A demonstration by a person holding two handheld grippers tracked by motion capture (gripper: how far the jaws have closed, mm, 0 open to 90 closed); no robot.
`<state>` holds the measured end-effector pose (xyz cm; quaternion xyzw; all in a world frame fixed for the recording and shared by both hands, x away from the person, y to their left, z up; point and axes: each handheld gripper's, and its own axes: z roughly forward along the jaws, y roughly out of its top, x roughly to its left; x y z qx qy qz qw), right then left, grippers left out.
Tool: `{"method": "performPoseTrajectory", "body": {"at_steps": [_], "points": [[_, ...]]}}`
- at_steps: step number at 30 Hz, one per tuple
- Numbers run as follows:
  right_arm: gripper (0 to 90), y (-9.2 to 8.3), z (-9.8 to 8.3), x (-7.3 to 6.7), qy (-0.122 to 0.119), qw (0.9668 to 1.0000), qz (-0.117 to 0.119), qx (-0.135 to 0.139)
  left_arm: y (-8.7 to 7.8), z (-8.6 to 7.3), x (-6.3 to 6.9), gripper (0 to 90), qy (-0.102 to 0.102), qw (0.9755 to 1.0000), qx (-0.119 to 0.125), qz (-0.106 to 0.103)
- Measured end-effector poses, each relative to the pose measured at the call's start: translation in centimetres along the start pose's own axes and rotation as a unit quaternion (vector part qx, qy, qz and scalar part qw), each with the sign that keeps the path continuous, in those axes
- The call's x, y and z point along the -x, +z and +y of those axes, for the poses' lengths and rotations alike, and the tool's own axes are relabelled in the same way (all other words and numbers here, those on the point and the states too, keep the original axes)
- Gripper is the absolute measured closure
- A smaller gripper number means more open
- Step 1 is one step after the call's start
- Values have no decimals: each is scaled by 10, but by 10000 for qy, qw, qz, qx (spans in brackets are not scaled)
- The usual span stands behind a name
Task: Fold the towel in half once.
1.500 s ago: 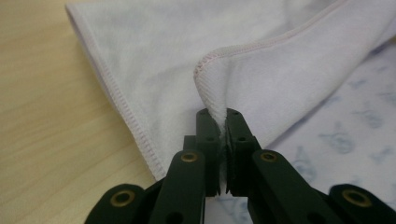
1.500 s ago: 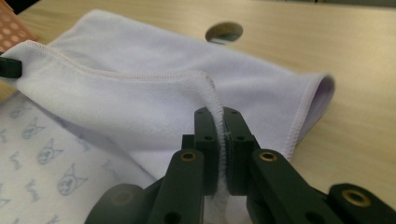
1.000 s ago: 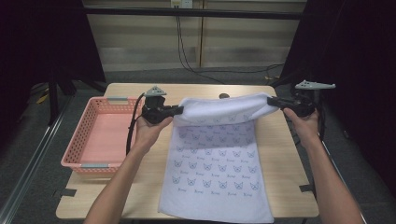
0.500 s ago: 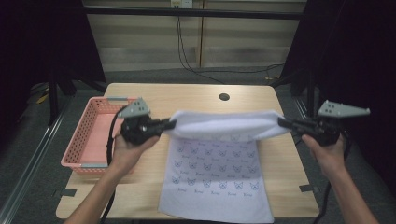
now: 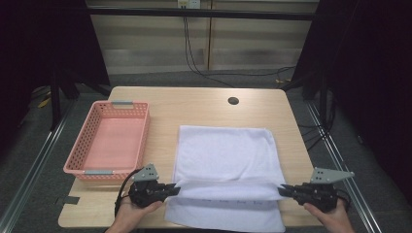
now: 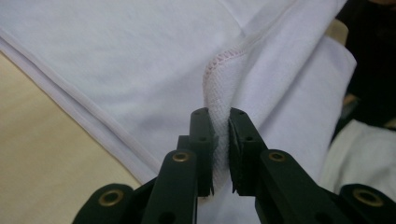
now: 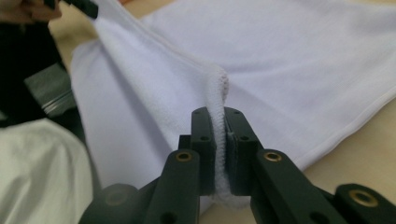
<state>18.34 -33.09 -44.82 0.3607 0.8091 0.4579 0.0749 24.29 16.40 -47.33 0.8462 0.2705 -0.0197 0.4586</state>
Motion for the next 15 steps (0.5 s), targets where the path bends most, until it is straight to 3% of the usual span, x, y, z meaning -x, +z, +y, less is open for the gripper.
{"method": "performPoseTrajectory", "body": {"at_steps": [1,5,7,9,12,15], "points": [[819,1,-5,-3,22,9998,149,-99,0,-2,1,813,17,10000,-44,-28],[771,0,-15,-14,-61,9986,236,-460,-3,-13,8,773,122,9992,-335,-191],[733,-3,-19,-19,-68,9980,353,-522,-9,-15,10,747,140,9992,-317,-205],[699,-7,-23,-24,-34,9979,384,-522,-16,-15,10,710,112,9995,-182,-235],[630,-14,-25,-27,21,9986,367,-391,-32,-15,6,727,-58,9993,267,-270],[628,-17,-23,-23,106,9993,275,-226,-38,-13,1,718,-113,9991,410,-83]]}}
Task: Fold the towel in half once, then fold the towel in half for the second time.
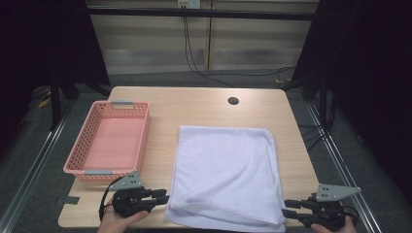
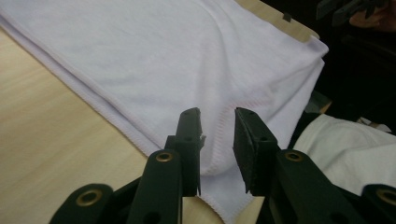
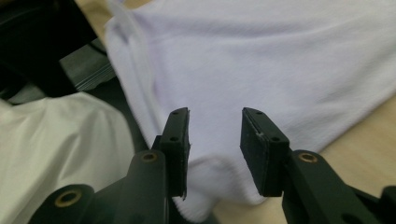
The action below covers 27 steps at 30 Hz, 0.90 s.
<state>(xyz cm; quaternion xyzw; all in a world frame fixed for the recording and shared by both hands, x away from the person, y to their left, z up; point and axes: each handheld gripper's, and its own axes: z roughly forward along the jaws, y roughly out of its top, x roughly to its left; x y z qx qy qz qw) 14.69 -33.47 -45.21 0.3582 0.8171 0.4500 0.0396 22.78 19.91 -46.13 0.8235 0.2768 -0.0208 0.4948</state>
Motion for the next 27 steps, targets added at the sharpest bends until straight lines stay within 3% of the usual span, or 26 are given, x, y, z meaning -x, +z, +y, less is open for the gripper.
{"method": "performPoseTrajectory", "body": {"at_steps": [2,5,11,13,14,15,17,18,20,21,27], "points": [[632,3,4,6,29,10000,-38,87,5,4,-4,705,68,9998,-62,188],[643,13,12,16,91,9996,-176,221,27,15,-12,665,-46,9996,-227,148],[659,43,38,40,133,9989,-402,206,74,41,-26,660,96,9982,-594,55],[652,61,48,54,59,9988,-485,-17,92,46,-33,666,201,9970,-711,218],[643,70,51,61,71,9981,-600,-86,97,47,-36,676,127,9973,-679,241],[644,75,53,66,118,9983,-558,-102,105,48,-40,679,88,9968,-768,217],[641,88,58,77,72,9971,-718,-241,114,49,-45,690,198,9942,-880,584],[642,94,60,84,84,9965,-769,-306,116,48,-51,694,90,9936,-987,541],[641,102,61,94,143,9954,-874,-361,115,46,-55,732,-9,9947,-902,492],[636,105,60,96,173,9951,-868,-431,114,46,-54,734,48,9941,-944,531],[634,100,49,87,127,9944,-853,-607,106,36,-40,751,181,9934,-994,546]]}}
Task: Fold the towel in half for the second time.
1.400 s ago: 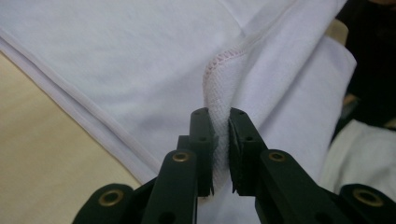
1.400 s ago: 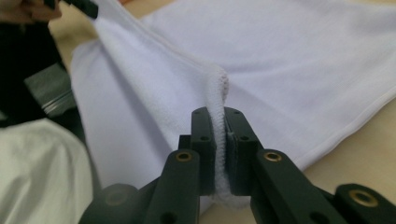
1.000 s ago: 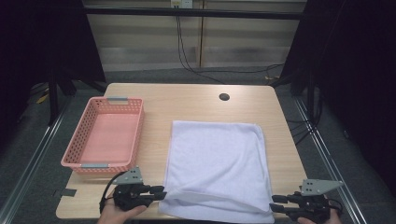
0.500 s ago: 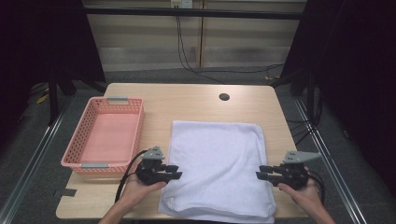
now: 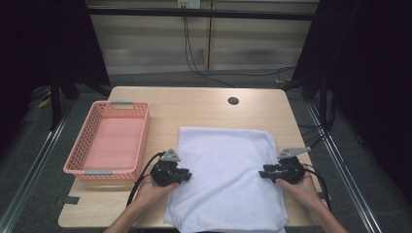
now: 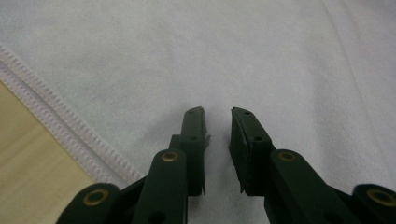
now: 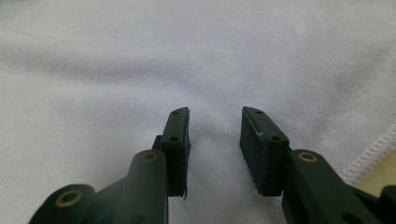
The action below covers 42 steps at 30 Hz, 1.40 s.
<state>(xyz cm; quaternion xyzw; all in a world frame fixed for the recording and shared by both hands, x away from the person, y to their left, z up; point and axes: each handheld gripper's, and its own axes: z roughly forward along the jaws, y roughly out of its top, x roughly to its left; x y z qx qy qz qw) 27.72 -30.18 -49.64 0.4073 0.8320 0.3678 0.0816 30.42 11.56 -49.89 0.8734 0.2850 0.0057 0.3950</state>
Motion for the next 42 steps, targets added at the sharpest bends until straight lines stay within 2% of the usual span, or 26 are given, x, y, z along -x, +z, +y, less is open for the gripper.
{"method": "performPoseTrajectory", "body": {"at_steps": [2,4,5,8,10,12,14,15,16,17,19,20,21,23,24,25,26,29,32,34,36,38,39,40,42], "points": [[642,-7,-8,-5,-29,10000,49,-41,-3,-4,11,751,-57,9998,-99,-137],[642,-15,-15,-14,-88,9998,27,-155,-7,-11,27,760,160,9995,-187,-178],[642,-20,-20,-18,-118,9997,85,-187,-9,-15,34,759,119,9993,-210,-298],[641,-30,-31,-28,-135,9993,226,-277,-15,-21,45,760,198,9983,-339,-436],[635,-34,-33,-33,-200,9988,297,-324,-18,-20,46,726,248,9976,-348,-552],[635,-37,-29,-29,-119,9995,283,-90,-19,-11,37,700,116,9986,-127,-496],[706,-41,-21,-18,-36,9994,277,203,-18,2,24,695,-21,9989,33,-471],[714,-42,-13,-8,33,9989,238,393,-16,11,18,686,24,9993,71,-367],[706,-42,-6,-1,55,9987,122,492,-13,19,13,689,-56,9993,161,-327],[681,-41,2,6,36,9986,16,528,-9,28,6,691,-100,9990,235,-376],[643,-37,15,20,16,9983,-172,553,-1,40,-5,679,-83,9991,339,-240],[623,-35,19,26,39,9981,-195,579,5,48,-18,672,-328,9983,392,-271],[604,-30,26,37,130,9974,-295,646,9,52,-24,649,-455,9977,449,-228],[589,-23,32,49,156,9966,-441,681,14,58,-36,592,-716,9964,434,-88],[571,-20,34,55,175,9964,-427,712,16,60,-40,590,-646,9971,404,65],[537,-16,36,60,240,9963,-406,714,17,61,-45,593,-638,9969,451,71],[522,-13,38,64,266,9966,-389,682,19,61,-49,585,-713,9962,495,79],[471,-2,39,70,279,9972,-326,620,22,61,-56,535,-572,9967,381,421],[463,5,37,71,289,9979,-275,503,25,54,-64,487,-677,9955,348,560],[463,10,36,69,292,9984,-320,356,27,49,-66,454,-745,9951,265,591],[479,13,33,68,290,9985,-347,305,28,48,-68,449,-648,9960,224,578],[498,16,30,68,299,9987,-344,232,28,47,-69,448,-797,9948,329,544],[508,17,27,69,307,9987,-371,190,28,48,-68,434,-750,9950,289,599],[524,17,26,68,348,9986,-365,166,28,48,-66,442,-652,9944,278,782],[593,16,26,67,320,9989,-314,167,27,49,-65,428,-629,9941,260,839]]}}
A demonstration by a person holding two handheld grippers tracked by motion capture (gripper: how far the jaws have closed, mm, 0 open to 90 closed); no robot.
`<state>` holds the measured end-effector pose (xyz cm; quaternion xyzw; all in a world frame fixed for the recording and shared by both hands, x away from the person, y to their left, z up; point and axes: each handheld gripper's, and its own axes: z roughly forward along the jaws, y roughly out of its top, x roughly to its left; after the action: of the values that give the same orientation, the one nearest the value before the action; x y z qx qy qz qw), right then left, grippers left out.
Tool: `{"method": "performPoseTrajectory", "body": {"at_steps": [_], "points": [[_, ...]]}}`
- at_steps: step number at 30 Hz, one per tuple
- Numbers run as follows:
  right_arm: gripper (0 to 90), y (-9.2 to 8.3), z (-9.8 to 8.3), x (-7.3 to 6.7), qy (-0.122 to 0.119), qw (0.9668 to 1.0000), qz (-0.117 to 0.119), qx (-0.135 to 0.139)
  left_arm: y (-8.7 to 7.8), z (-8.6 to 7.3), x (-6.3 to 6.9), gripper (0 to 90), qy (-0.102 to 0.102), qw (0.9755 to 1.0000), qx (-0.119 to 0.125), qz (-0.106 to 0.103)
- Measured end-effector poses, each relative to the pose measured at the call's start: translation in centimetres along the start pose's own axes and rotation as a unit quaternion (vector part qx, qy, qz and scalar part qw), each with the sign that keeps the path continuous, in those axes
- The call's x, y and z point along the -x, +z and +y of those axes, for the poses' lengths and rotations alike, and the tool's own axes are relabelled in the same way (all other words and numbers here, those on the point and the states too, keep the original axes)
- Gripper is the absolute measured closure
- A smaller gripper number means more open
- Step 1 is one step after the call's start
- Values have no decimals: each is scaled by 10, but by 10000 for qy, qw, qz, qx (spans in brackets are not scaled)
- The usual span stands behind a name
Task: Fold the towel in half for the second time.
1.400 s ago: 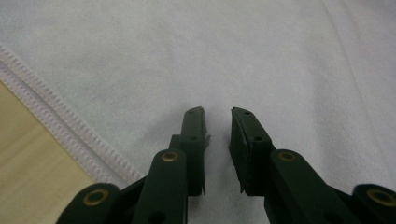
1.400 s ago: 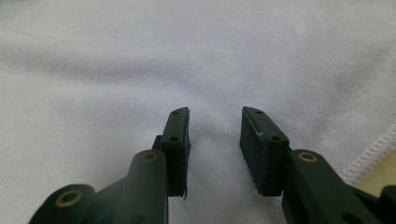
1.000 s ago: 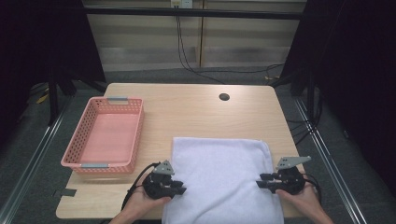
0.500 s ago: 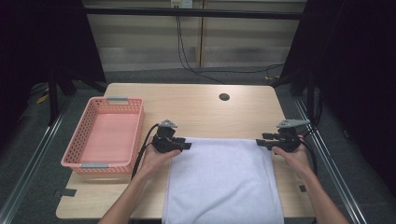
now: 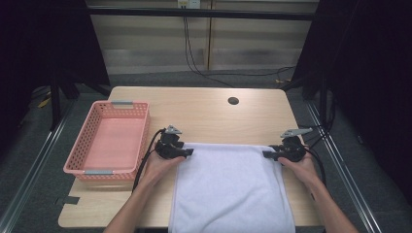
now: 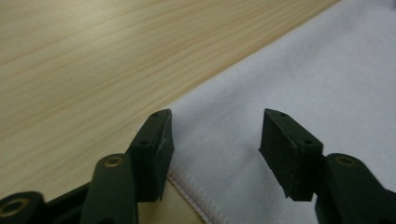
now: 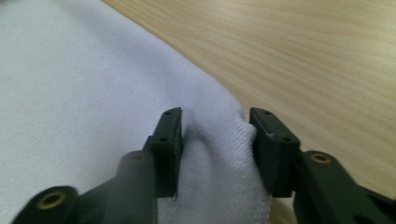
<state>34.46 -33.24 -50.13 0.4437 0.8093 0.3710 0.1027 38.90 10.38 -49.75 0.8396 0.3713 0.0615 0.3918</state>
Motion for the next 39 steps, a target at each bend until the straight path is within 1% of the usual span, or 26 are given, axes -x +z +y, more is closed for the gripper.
{"method": "performPoseTrajectory", "body": {"at_steps": [1,3,4,5,7,8,10,11,12,13,14,15,16,17,18,20,22,23,26,28,29,32,33,36,38,39], "points": [[618,0,0,0,28,10000,52,-8,-1,0,-1,432,-67,10000,68,29],[667,1,0,-1,23,9999,113,-24,-3,0,-5,417,-175,9998,107,-37],[680,2,0,-1,25,9999,120,-50,-2,0,-6,416,-159,9998,79,98],[695,2,0,-1,41,9999,142,-61,-2,-1,-8,412,-129,9998,33,127],[734,2,0,-1,72,9997,200,-72,0,-4,-10,418,-199,9998,7,27],[746,2,0,-1,92,9997,220,-83,0,-5,-11,445,-167,9999,25,36],[765,2,0,0,116,9996,264,-69,0,-5,-12,586,-120,9998,-8,-179],[771,1,1,0,124,9995,280,-60,0,-6,-13,676,-80,9996,-38,-272],[775,1,1,1,150,9994,295,-55,1,-6,-12,755,-87,9991,-48,-416],[779,-1,1,1,167,9994,302,-37,1,-6,-12,824,-108,9989,-49,-444],[780,-2,2,1,183,9993,317,-12,0,-5,-12,835,-124,9989,-71,-451],[780,-4,3,2,170,9993,325,34,-2,-3,-13,839,-162,9985,-45,-518],[781,-6,4,2,228,9991,341,85,-5,-2,-13,841,-226,9982,15,-559],[781,-9,5,3,220,9990,355,175,-8,0,-12,842,-243,9980,116,-569],[781,-12,7,4,230,9988,357,236,-12,2,-11,842,-211,9979,152,-598],[782,-19,12,5,252,9982,388,381,-20,7,-7,843,-135,9979,277,-566],[782,-26,18,6,256,9972,406,577,-29,15,-5,844,-106,9971,486,-584],[782,-30,21,7,272,9966,397,668,-31,18,-5,844,-105,9967,540,-597],[782,-37,29,9,247,9955,360,841,-41,30,-7,844,-75,9958,733,-545],[782,-43,36,12,213,9943,344,986,-45,39,-10,844,-127,9946,858,-564],[782,-45,40,13,230,9940,326,1022,-46,44,-12,844,-133,9942,906,-563],[782,-50,52,17,191,9929,258,1145,-47,58,-15,844,-77,9939,1004,-456],[783,-51,57,19,223,9924,227,1192,-47,62,-16,844,-81,9936,1032,-444],[783,-51,71,24,198,9924,100,1209,-46,76,-22,844,-65,9930,1120,-381],[784,-51,82,29,200,9916,40,1281,-43,84,-26,843,-96,9926,1154,-372],[784,-50,86,31,203,9915,14,1286,-43,88,-27,844,-61,9924,1179,-355]]}}
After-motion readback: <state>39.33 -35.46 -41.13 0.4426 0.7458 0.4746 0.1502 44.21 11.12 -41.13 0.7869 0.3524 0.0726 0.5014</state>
